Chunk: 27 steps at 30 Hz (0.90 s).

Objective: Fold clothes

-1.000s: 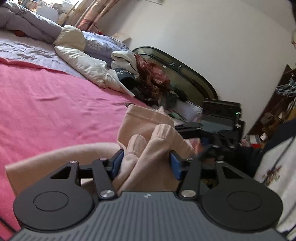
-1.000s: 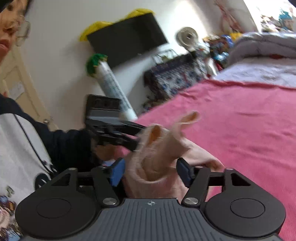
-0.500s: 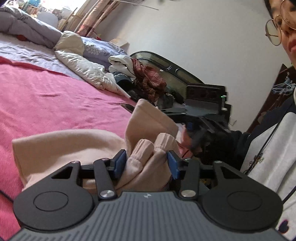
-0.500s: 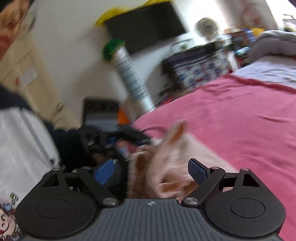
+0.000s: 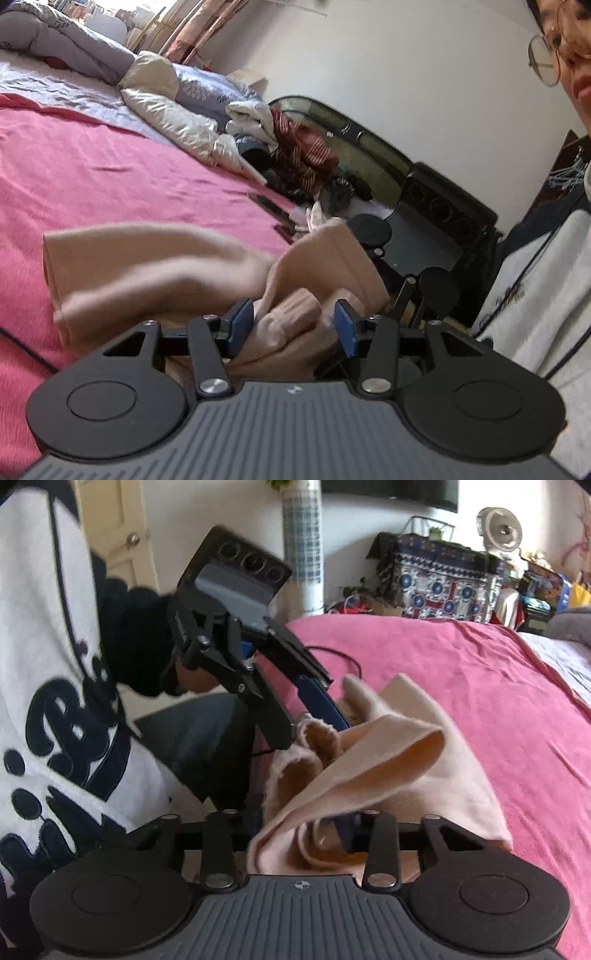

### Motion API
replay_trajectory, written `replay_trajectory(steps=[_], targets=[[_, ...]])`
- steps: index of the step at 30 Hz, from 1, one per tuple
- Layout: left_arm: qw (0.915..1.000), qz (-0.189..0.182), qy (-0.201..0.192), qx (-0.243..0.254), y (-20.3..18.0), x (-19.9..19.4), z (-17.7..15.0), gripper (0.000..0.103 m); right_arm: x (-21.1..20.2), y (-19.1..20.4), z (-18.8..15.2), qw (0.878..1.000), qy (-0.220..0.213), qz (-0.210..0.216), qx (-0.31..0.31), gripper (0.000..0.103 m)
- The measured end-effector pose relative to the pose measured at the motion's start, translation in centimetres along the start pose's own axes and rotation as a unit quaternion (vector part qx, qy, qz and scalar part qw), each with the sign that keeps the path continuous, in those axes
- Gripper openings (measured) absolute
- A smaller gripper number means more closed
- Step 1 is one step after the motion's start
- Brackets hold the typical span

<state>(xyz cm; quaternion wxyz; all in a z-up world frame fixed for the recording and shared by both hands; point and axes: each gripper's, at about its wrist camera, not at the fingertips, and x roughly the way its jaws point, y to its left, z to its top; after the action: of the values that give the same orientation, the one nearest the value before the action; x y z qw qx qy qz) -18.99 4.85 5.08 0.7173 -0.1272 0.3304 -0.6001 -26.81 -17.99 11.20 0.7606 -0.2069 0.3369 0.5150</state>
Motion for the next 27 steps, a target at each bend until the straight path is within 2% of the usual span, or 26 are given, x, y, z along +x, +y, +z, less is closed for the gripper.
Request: replay_trajectory(steps=[6, 11, 16, 19, 21, 23, 25, 27], targets=[[0.9993, 0.005, 0.031, 0.022, -1.8, -0.5, -0.6, 0.054, 0.5, 4.3, -0.2, 0.994, 0.035, -0.050, -0.096, 0.023], [0.9979, 0.033, 0.041, 0.037, -3.5, -1.4, -1.2, 0.054, 0.4, 3.8, -0.4, 0.996, 0.028, -0.078, -0.045, 0.018], [0.9973, 0.067, 0.003, 0.029, -4.6, -3.4, -1.5, 0.055, -1.0, 3.1, 0.2, 0.997, 0.001, -0.079, 0.027, 0.017], [0.9942, 0.097, -0.011, 0.047, -5.5, -4.0, -1.2, 0.056, -1.7, 3.3, 0.4, 0.995, -0.002, -0.094, 0.029, 0.016], [0.9893, 0.121, -0.006, 0.082, -6.3, -3.7, -0.7, 0.059, -2.0, 3.6, 0.5, 0.995, 0.003, -0.102, 0.015, 0.016], [0.9806, 0.138, 0.013, 0.139, -7.2, -2.9, -0.2, 0.059, -1.9, 4.1, 0.8, 0.994, 0.009, -0.106, -0.004, 0.016], [0.9649, 0.143, 0.043, 0.216, -8.5, -1.6, 0.1, 0.063, -1.8, 4.3, 1.1, 0.994, 0.015, -0.106, -0.019, 0.016], [0.9465, 0.126, 0.079, 0.286, -9.7, 0.2, 0.2, 0.066, -1.6, 4.5, 1.4, 0.994, 0.020, -0.106, -0.032, 0.016]])
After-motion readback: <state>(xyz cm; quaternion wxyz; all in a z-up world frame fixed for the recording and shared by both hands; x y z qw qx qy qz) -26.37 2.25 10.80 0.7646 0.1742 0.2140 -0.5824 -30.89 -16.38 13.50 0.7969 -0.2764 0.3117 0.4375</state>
